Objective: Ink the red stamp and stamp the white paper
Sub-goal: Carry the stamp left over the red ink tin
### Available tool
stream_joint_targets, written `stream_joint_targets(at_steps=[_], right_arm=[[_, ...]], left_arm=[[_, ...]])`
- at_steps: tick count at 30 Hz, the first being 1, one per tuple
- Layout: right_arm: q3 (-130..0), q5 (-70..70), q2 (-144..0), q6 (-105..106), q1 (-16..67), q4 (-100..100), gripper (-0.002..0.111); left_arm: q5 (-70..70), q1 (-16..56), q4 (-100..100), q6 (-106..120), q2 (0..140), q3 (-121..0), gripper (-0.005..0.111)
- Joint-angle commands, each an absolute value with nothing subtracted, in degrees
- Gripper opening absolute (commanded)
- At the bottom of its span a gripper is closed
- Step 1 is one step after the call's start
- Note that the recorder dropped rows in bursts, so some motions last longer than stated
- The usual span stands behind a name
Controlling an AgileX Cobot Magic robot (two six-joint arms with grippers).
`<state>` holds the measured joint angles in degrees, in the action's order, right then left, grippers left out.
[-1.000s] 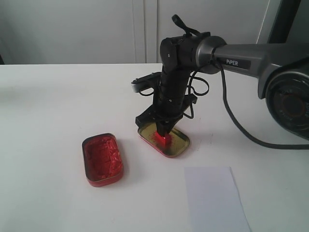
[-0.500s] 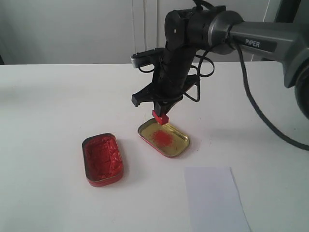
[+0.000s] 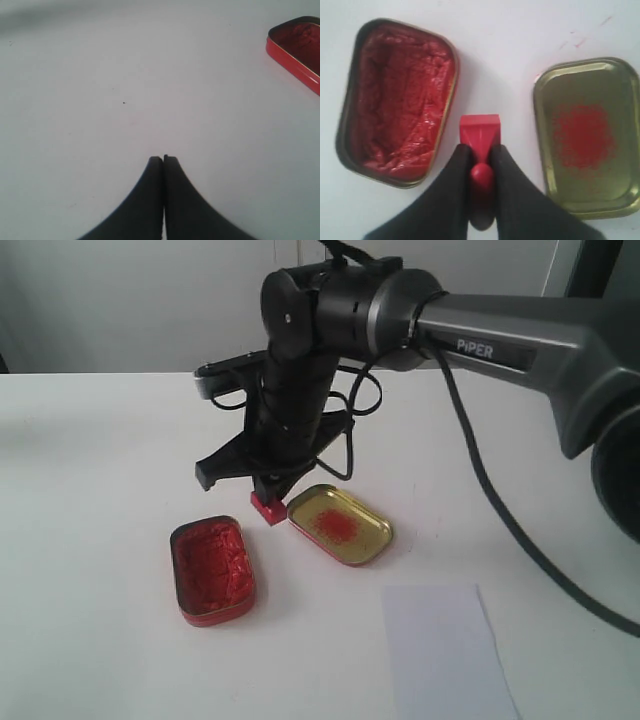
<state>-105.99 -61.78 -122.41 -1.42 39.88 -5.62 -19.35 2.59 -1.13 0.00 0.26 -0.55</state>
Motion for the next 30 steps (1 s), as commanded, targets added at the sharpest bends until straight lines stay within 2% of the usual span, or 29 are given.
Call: stream_joint_targets(at_steps=[1, 14, 30], right_arm=[[-106.2, -61.3, -121.7, -6.2, 42.7, -4.8, 0.0], [-106.2, -57.9, -123.4, -22.2, 48.4, 1.3, 0.0], [-106.2, -51.2, -127.2, -28.6, 50.9, 7.7, 0.0]], left_arm=[[-20.2, 2.5, -1.4, 0.0, 0.0, 0.0, 0.0], [-20.2, 2.5, -1.4, 0.0, 0.0, 0.0, 0.0], [-20.2, 2.5, -1.4, 0.0, 0.0, 0.0, 0.0]])
